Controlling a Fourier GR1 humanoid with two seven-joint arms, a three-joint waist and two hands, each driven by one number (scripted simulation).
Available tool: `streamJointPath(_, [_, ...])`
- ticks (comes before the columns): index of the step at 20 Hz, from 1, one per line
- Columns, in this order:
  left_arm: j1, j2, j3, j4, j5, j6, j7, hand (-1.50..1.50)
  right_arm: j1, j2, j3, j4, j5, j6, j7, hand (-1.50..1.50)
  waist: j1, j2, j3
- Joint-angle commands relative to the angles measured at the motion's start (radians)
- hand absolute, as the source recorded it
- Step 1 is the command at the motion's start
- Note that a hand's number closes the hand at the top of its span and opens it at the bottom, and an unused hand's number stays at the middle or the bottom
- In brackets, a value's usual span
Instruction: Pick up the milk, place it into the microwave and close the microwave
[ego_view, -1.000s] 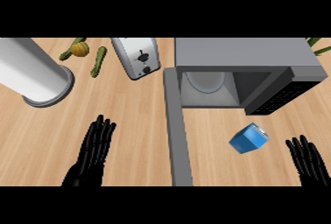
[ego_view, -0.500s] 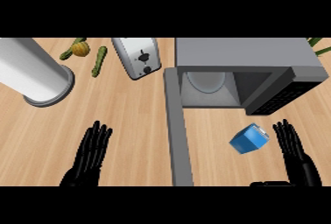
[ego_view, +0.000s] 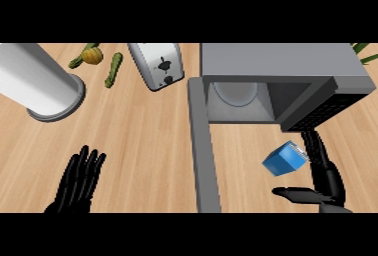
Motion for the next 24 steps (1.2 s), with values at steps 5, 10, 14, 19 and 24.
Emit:
streamJointPath(5, [0.098,0.078,0.108,-0.012,0.112,-0.123,-0.076,-1.5,-0.16,-0.036,-0.048,0.272,-0.014,-0.053,-0.141,1.5,0.007,0.001,0.0])
streamJointPath(10, [-0.048,0.049,0.127,0.029,0.099,-0.082,0.025,-1.5,-0.205,-0.055,-0.05,0.424,0.049,-0.178,-0.245,1.5,0.002,0.004,0.001])
streamJointPath(14, [-0.027,0.087,0.185,0.015,0.161,-0.135,0.033,-1.5,-0.253,-0.101,-0.039,0.521,0.08,-0.185,-0.242,1.5,0.006,0.005,0.001])
streamJointPath(19, [0.017,0.077,0.173,-0.004,0.129,-0.131,0.002,-1.5,-0.273,-0.036,-0.061,0.498,0.091,-0.431,-0.097,1.5,0.003,0.001,0.0])
streamJointPath(24, [0.047,0.132,0.274,0.005,0.229,-0.231,-0.023,-1.5,-0.316,0.002,-0.082,0.545,0.051,-0.394,-0.197,1.5,0.005,0.002,0.001])
